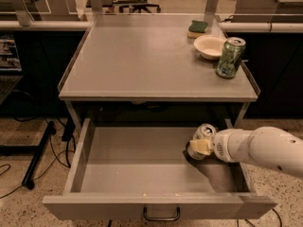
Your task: Place 7up can into top drawer
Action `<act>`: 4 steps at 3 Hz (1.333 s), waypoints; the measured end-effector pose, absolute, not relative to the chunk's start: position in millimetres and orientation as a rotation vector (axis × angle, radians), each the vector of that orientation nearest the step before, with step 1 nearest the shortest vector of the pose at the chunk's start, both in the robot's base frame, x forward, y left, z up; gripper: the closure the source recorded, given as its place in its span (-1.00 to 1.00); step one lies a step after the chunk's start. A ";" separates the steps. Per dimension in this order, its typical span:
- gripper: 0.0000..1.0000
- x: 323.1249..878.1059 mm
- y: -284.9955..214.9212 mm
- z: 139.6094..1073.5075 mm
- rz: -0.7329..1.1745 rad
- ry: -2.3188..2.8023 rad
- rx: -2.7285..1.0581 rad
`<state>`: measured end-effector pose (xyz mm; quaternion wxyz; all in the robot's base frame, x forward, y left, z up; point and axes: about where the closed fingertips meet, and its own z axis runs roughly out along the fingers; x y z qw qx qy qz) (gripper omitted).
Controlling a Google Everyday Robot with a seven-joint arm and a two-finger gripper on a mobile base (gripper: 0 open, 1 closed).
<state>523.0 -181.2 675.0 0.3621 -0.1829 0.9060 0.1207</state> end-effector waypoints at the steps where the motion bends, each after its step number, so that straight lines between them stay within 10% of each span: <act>1: 0.36 523.0 -181.2 675.0 0.311 2.333 -0.471; 4: -1.00 523.0 -181.1 675.1 0.311 2.333 -0.471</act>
Offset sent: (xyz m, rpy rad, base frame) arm 0.0000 0.0000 0.0000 0.0000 0.0000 0.0000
